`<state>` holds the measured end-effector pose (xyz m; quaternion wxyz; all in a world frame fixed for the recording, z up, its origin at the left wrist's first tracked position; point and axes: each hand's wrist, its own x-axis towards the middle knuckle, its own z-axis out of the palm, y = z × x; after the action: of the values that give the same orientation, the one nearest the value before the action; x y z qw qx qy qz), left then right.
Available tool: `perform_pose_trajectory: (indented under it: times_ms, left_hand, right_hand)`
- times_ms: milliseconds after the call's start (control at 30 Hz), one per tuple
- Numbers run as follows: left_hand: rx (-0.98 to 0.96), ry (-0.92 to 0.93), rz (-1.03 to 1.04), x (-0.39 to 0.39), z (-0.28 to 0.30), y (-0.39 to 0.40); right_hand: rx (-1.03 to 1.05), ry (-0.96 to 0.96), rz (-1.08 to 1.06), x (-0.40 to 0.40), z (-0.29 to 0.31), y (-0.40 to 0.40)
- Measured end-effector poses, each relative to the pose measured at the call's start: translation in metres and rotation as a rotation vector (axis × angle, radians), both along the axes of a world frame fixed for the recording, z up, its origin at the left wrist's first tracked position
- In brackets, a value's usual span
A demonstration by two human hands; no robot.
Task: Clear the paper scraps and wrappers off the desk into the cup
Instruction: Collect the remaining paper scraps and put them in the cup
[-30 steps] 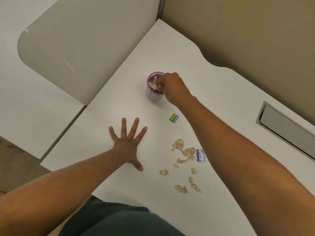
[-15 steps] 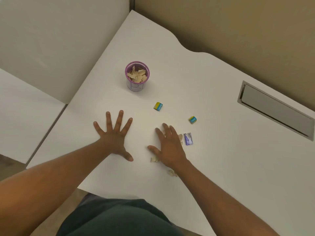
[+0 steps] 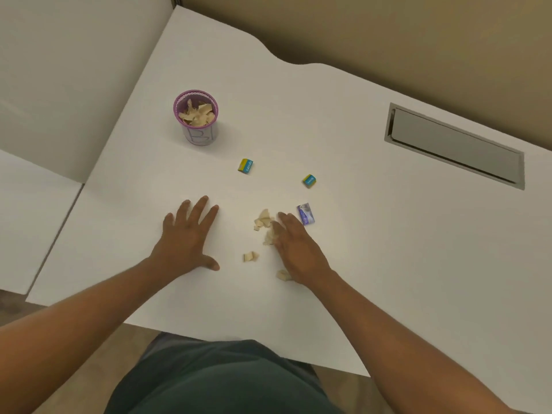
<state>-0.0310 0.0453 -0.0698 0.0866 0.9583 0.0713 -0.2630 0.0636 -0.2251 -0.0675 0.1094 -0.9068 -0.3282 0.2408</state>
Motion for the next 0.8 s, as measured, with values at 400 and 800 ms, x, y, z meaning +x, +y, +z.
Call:
perform_pose_trajectory:
  times_ms: [400,800]
  left_hand:
    - [-0.399,-0.142,0.059,0.006,-0.004,-0.076]
    - [-0.576,-0.099,0.147,0.028,-0.015,-0.09]
  right_hand:
    - [0.085,0.094,-0.678,-0.049,0.018,-0.089]
    - [0.468,0.32,-0.794,-0.044,-0.011,-0.033]
